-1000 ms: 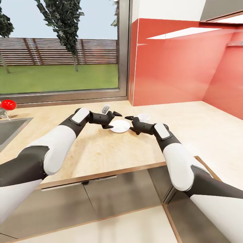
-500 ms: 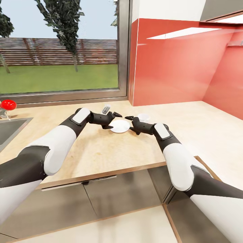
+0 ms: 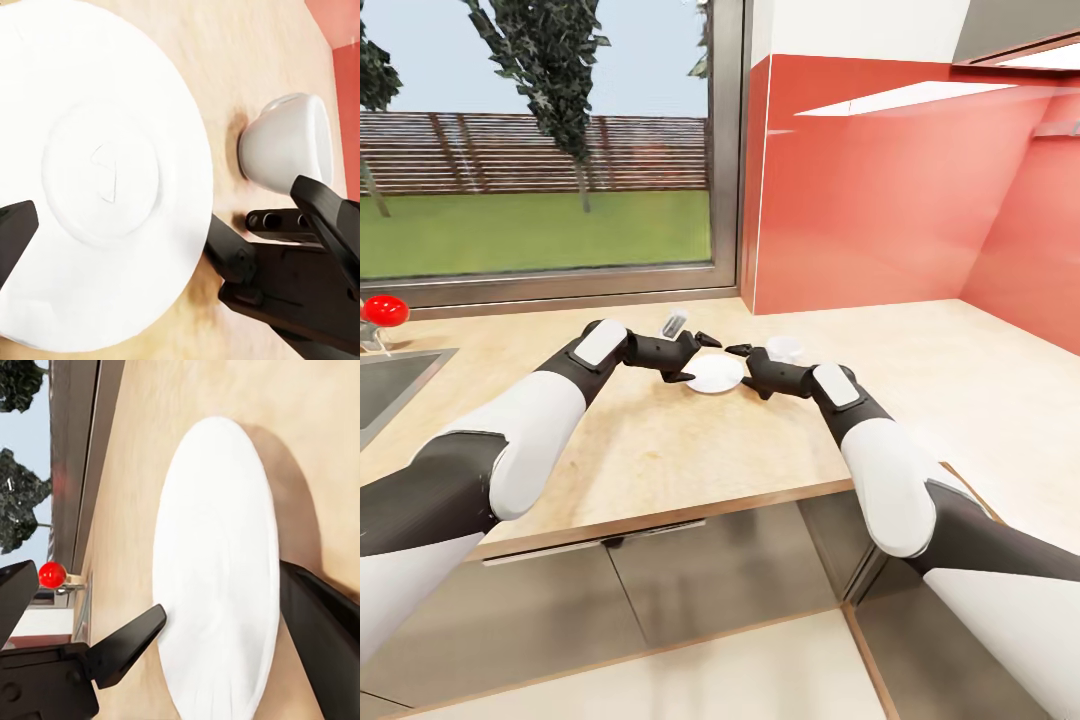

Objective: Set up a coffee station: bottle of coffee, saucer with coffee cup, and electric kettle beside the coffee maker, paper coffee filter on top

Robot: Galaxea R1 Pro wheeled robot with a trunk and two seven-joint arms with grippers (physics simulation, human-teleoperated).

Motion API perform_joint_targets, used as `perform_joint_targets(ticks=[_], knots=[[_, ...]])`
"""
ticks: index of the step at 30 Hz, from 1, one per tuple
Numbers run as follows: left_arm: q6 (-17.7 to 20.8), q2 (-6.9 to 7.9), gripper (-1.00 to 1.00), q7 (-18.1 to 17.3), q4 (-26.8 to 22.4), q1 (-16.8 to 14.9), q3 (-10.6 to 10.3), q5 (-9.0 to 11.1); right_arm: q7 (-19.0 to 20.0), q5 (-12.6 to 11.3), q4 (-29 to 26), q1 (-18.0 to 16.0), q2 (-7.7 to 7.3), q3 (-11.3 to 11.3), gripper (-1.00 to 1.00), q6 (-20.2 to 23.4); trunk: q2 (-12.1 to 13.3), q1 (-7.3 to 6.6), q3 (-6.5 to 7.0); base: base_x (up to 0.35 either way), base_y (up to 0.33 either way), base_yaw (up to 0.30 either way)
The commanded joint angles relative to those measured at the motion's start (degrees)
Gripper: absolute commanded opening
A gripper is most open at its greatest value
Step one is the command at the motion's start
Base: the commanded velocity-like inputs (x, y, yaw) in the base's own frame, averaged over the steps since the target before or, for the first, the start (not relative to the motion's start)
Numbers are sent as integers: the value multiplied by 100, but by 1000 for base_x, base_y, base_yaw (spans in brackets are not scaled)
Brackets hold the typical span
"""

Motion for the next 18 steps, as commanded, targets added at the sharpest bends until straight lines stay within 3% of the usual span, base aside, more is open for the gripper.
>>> perform_joint_targets(ticks=[1, 18], knots=[[11, 2, 100, -10, -1, -4, -21, -21, 4, 136, 225, -4, 6, -27, 100, 24, -2, 0, -6, 0, 0, 0], [15, 2, 100, -20, -1, -4, -21, -21, 4, 136, 275, -17, 6, -16, 100, 15, -2, 0, -6, 0, 0, 0]])
